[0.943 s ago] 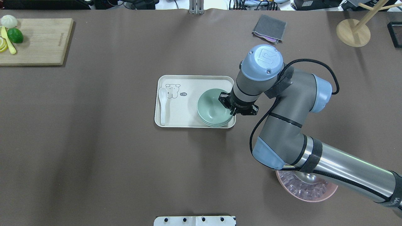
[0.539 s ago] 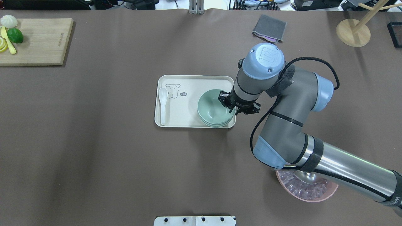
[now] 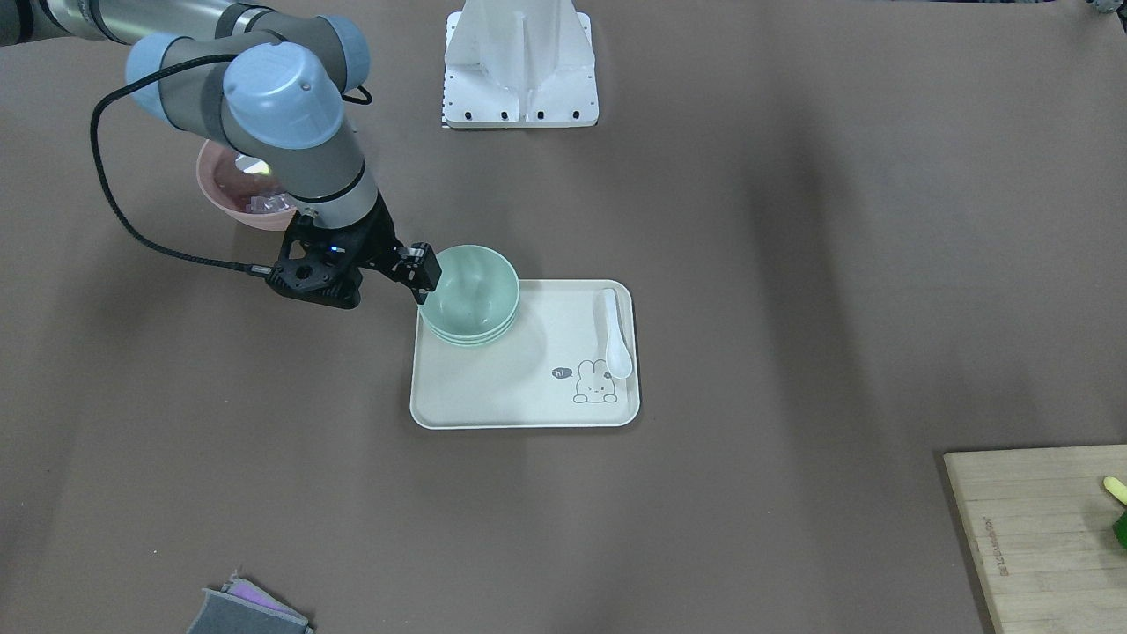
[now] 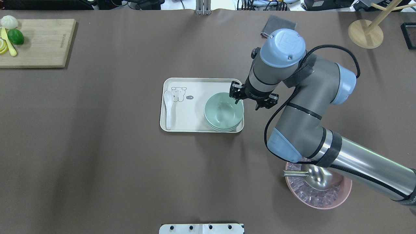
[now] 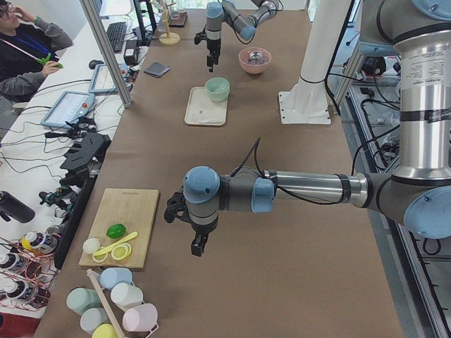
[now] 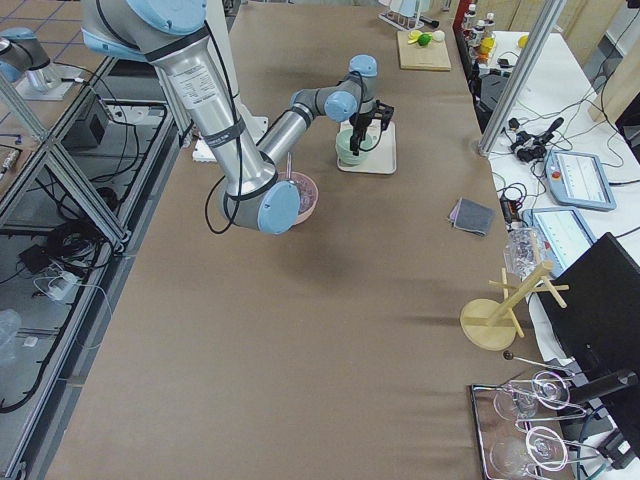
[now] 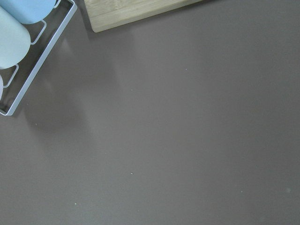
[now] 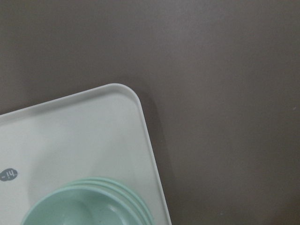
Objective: Stack green bowls together
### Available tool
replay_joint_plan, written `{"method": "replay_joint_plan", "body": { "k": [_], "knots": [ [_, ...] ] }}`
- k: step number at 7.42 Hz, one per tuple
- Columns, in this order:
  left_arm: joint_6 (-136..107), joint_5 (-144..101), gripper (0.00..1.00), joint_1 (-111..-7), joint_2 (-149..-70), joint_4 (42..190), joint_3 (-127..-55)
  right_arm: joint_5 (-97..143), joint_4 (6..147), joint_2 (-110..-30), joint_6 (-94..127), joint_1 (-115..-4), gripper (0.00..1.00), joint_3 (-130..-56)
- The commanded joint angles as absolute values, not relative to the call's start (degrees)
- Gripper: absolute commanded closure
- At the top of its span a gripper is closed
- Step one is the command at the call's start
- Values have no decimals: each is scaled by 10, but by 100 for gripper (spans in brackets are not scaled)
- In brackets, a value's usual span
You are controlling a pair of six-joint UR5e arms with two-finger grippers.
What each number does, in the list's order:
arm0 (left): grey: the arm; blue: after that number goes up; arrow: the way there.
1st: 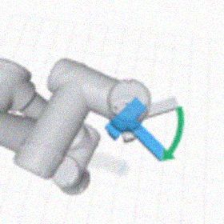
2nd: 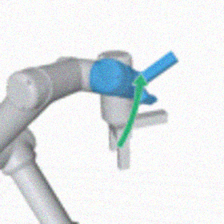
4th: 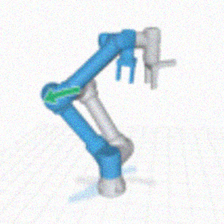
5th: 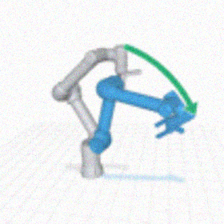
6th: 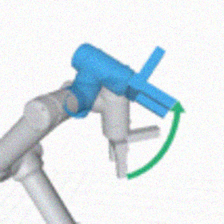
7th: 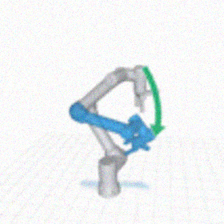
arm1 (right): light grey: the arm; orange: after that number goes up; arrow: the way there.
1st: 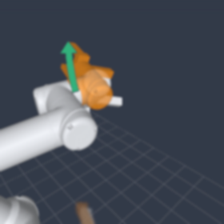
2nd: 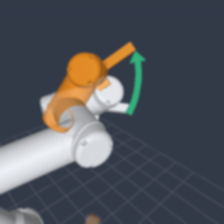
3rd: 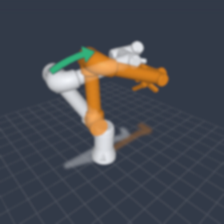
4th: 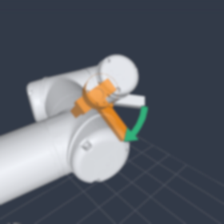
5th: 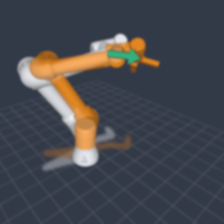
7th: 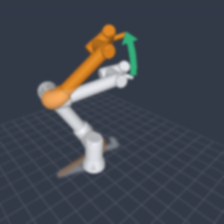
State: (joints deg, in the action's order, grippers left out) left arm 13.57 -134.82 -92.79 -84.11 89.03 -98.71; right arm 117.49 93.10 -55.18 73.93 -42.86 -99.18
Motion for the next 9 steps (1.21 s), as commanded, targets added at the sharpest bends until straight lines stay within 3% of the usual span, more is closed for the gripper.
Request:
{"method": "replay_joint_plan", "body": {
  "k": [1, 9],
  "knots": [
    [56, -1349, 1, -927, -842, 892, -992, 1217, 975, -572, 602, -506, 0, -993],
    [44, -1350, 1, -926, -845, 894, -1004, 1266, 970, -881, 2, -801, 0, -994]
  ]
}}
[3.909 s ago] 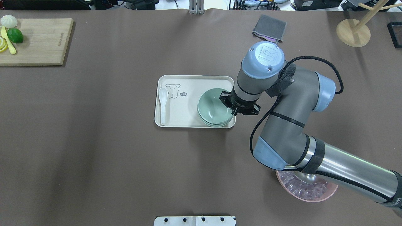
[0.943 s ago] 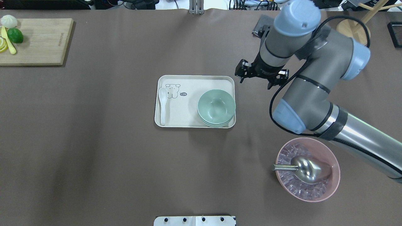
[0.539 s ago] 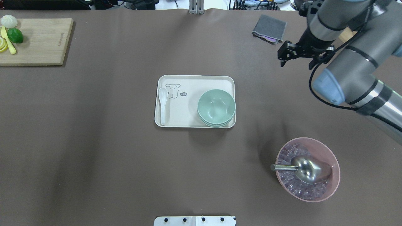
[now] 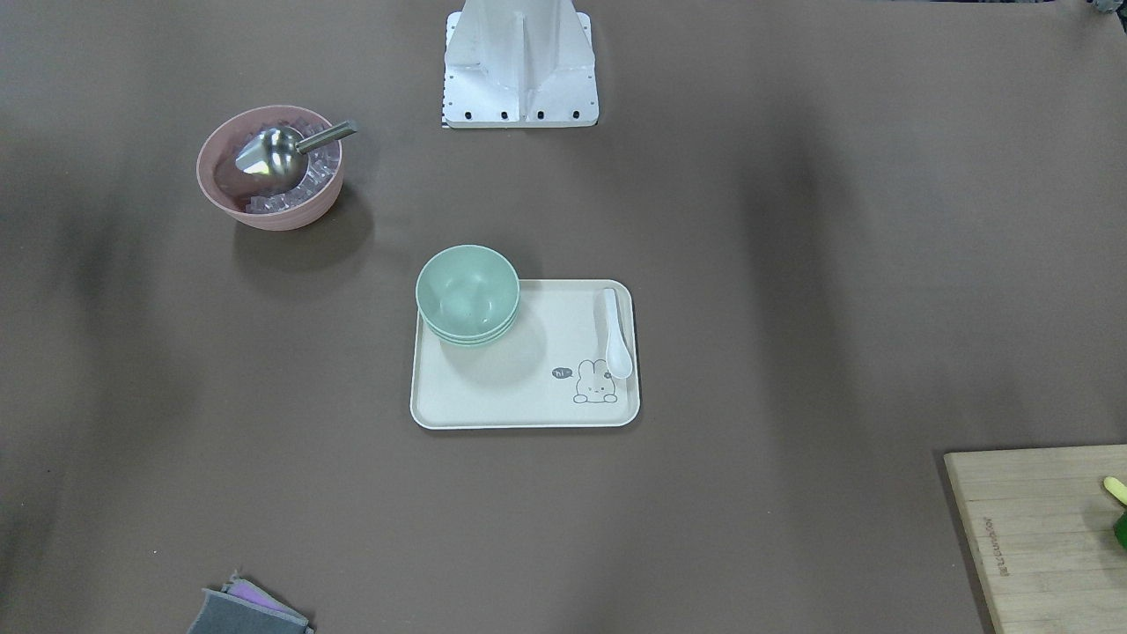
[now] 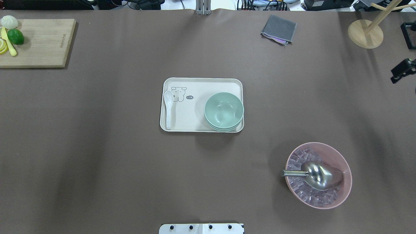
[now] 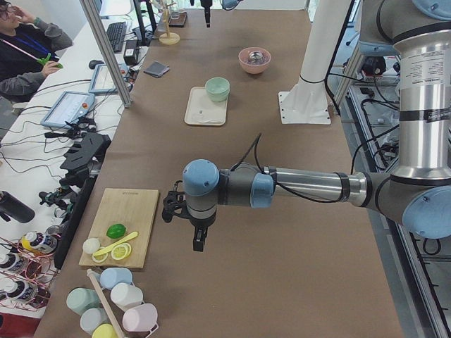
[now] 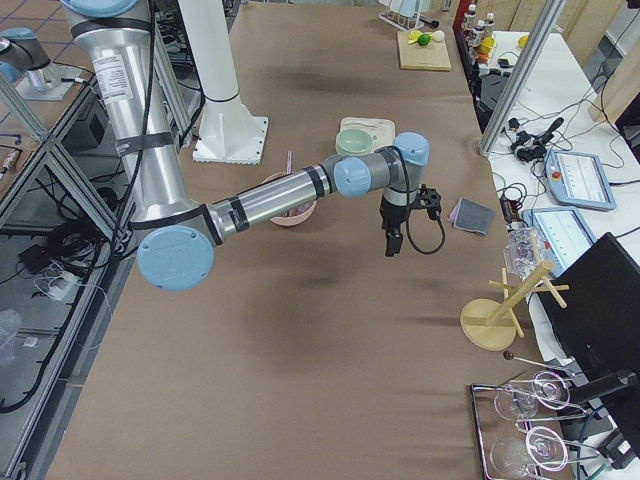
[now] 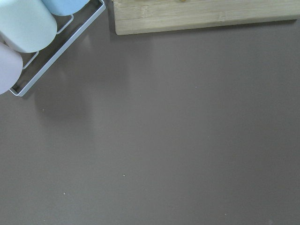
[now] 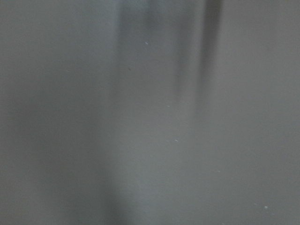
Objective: Stack green bowls together
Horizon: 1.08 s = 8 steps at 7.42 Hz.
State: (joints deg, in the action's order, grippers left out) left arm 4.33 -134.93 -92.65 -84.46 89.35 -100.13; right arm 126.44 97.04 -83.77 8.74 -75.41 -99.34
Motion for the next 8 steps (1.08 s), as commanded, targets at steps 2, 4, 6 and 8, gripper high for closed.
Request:
{"method": "replay_joint_plan", "body": {
  "k": [2, 4, 6, 8],
  "knots": [
    [44, -1348, 1, -926, -843, 896, -1002, 1264, 969, -935, -14, -862, 0, -1002],
    [46, -1349, 1, -926, -843, 899, -1000, 1266, 969, -968, -14, -894, 0, -1010],
    [47, -1348, 1, -926, -831, 901, -1001, 1266, 969, -974, -13, -894, 0, -1017],
    [46, -1352, 1, -926, -830, 900, -1009, 1266, 969, -974, -10, -894, 0, -1021]
  ]
}}
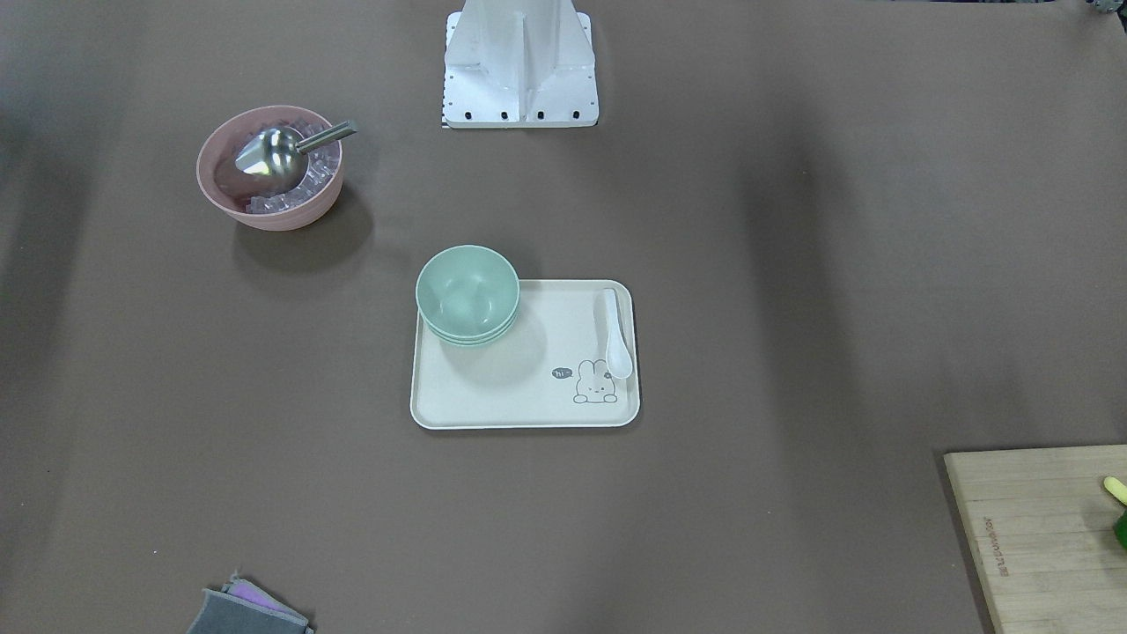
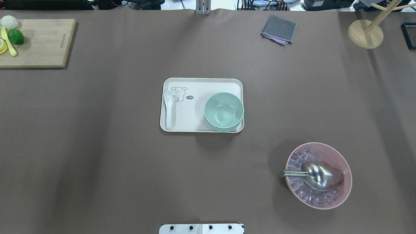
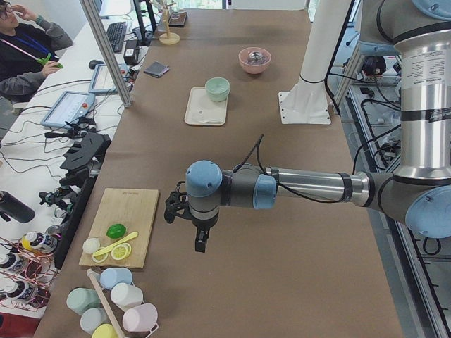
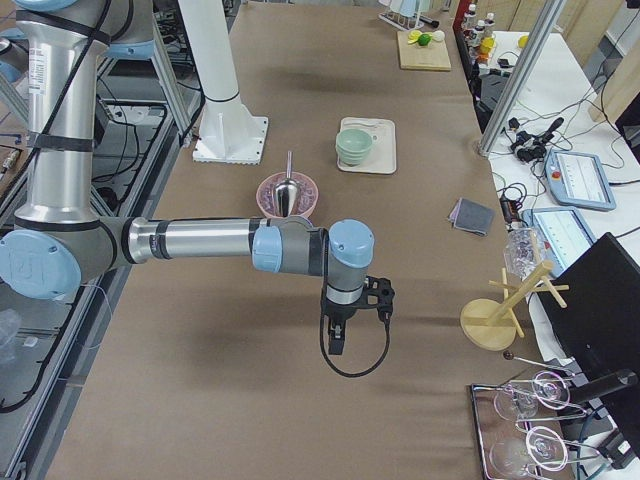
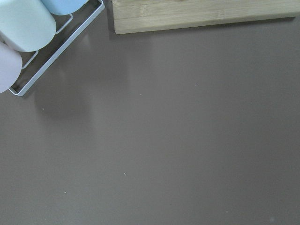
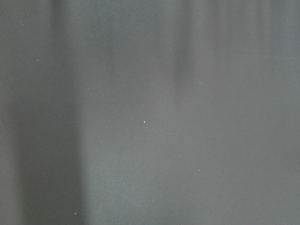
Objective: Stack green bowls together
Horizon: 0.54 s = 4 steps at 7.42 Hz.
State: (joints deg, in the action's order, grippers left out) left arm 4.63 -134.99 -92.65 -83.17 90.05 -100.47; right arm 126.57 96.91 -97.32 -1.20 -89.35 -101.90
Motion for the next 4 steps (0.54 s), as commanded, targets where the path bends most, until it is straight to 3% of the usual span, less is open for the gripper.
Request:
{"method": "replay_joint_plan", "body": {
  "k": [1, 4],
  "knots": [
    [45, -1380, 1, -926, -832, 900, -1006, 1266, 969, -974, -10, -893, 0, -1021],
    [47, -1382, 1, -926, -836, 903, -1009, 1266, 969, -973, -9, -893, 0, -1020]
  ]
}}
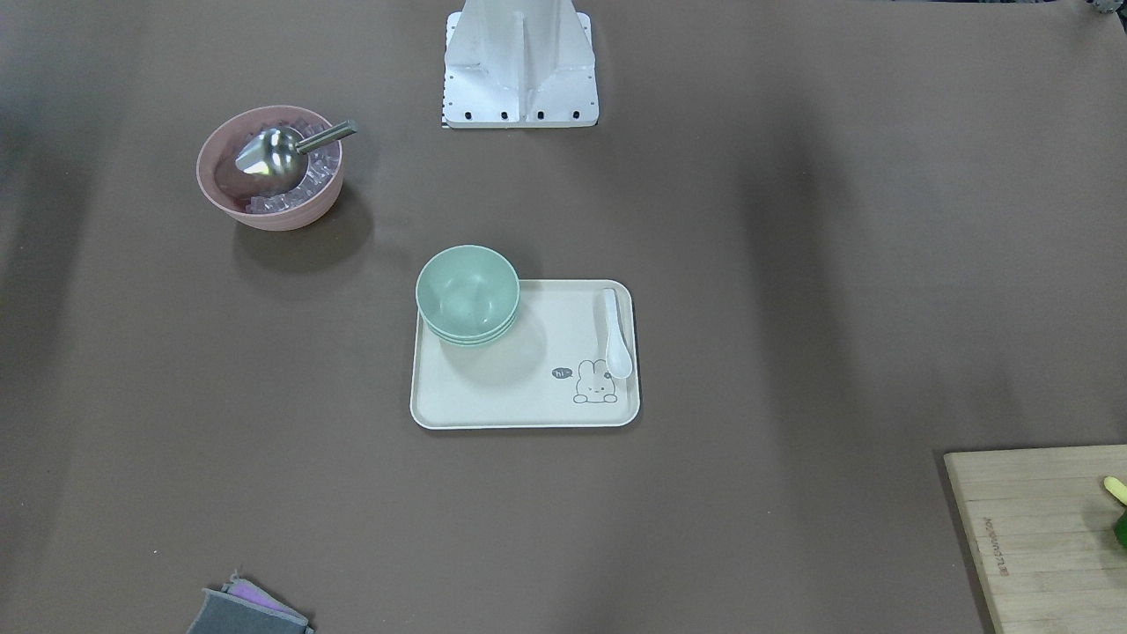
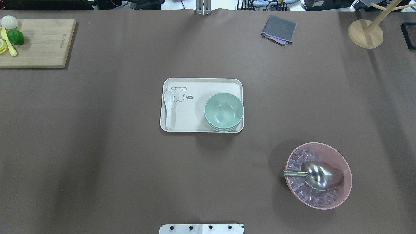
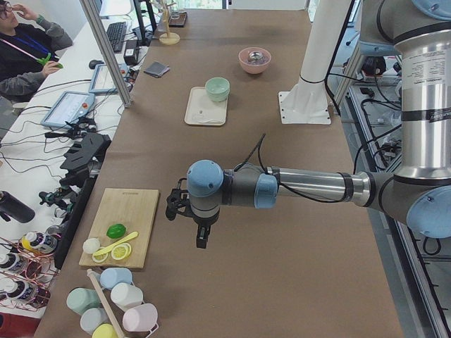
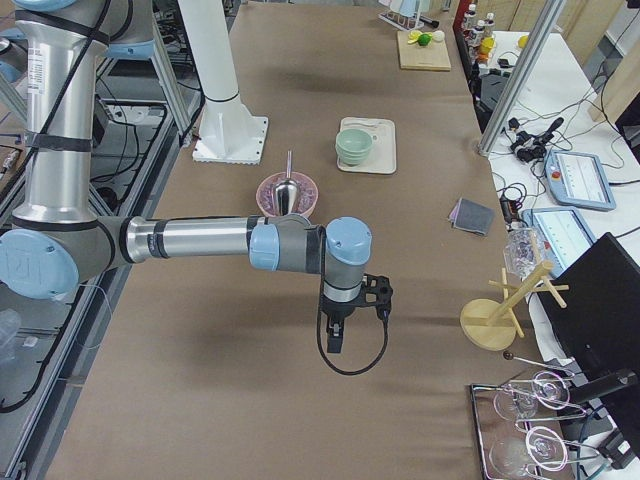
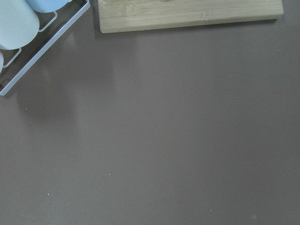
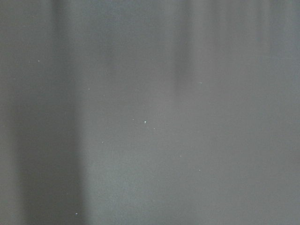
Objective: Stack green bowls together
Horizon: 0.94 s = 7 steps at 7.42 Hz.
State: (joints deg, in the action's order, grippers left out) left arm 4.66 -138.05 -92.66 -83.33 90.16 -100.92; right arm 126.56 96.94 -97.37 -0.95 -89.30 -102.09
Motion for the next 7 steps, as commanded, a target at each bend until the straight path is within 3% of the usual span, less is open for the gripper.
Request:
{"method": "replay_joint_plan", "body": {
  "k": [1, 3, 7],
  "knots": [
    [48, -1383, 1, -927, -836, 904, -1017, 1266, 969, -973, -9, -893, 0, -1020],
    [50, -1376, 1, -926, -830, 904, -1048, 1265, 953, -974, -9, -893, 0, -1018],
    [47, -1375, 1, -926, -830, 904, -1027, 1265, 953, -974, -9, -893, 0, -1016]
  ]
}}
